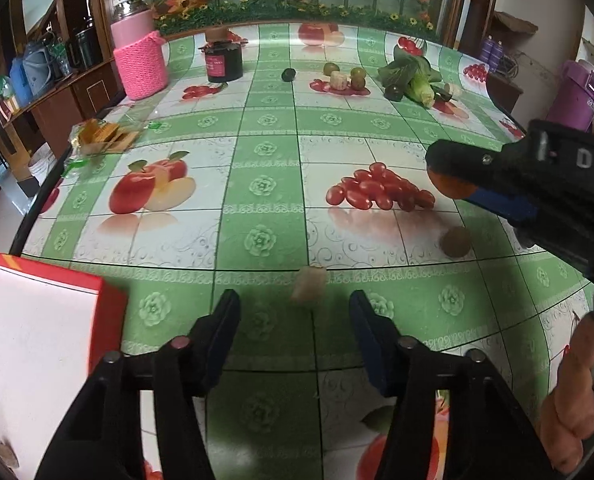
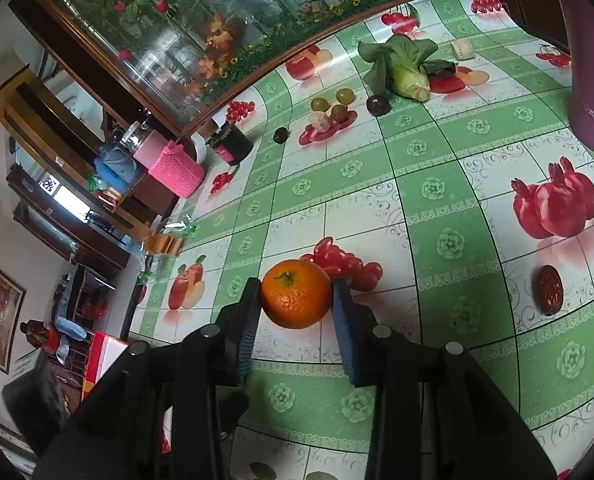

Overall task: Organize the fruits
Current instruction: 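Grasp the orange with the right gripper while the left grasps a beige cube, then lower the orange into the tray and open the right gripper while the left releases the cube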

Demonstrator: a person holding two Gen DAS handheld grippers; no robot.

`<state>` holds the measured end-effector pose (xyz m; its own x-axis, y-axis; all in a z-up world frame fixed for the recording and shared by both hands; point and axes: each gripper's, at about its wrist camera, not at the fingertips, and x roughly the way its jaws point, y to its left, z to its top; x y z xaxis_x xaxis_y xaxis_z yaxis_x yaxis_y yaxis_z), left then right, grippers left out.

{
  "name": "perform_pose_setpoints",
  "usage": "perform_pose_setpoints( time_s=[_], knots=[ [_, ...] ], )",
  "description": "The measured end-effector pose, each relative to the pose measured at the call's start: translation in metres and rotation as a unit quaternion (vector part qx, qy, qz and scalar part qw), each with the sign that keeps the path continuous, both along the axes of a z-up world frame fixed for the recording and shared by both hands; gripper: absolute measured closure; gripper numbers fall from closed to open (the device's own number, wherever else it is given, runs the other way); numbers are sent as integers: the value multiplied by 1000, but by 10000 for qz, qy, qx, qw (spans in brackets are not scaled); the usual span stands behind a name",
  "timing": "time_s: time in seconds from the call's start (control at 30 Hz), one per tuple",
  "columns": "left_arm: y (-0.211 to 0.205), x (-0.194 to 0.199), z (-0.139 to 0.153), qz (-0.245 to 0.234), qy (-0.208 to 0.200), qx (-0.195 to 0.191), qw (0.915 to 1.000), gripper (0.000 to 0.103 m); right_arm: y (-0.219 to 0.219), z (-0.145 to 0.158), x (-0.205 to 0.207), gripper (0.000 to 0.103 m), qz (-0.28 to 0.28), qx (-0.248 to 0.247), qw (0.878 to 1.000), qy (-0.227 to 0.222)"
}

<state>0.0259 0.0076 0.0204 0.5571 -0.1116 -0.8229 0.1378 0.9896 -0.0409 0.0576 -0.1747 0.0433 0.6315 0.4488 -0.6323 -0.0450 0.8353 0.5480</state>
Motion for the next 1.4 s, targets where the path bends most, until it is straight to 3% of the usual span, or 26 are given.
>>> perform_pose_setpoints(
  time_s=[0.13,0.23,0.5,0.8,1.0,1.1,1.4],
  knots=[
    [-4,4,-6,-34,-7,8,10000,70,3,3,-2,65,59,30,10000,-39],
    [-3,7,-6,-63,-50,-97,9999,88,3,2,-1,65,59,33,10000,5],
    [0,-3,2,10,-151,-191,9997,89,8,-2,0,65,108,-49,9999,70],
    [35,-79,58,170,-941,-242,9951,89,27,1,-7,65,354,-287,9988,-181],
    [97,-115,78,779,-1236,-175,9891,89,53,3,-21,65,718,-518,9942,-612],
    [129,-124,84,1103,-1395,-97,9840,89,70,3,-30,65,908,-361,9931,-641],
    [211,-140,77,2129,-1510,316,9648,89,174,15,-75,65,1829,-182,9807,-671]
  ],
)
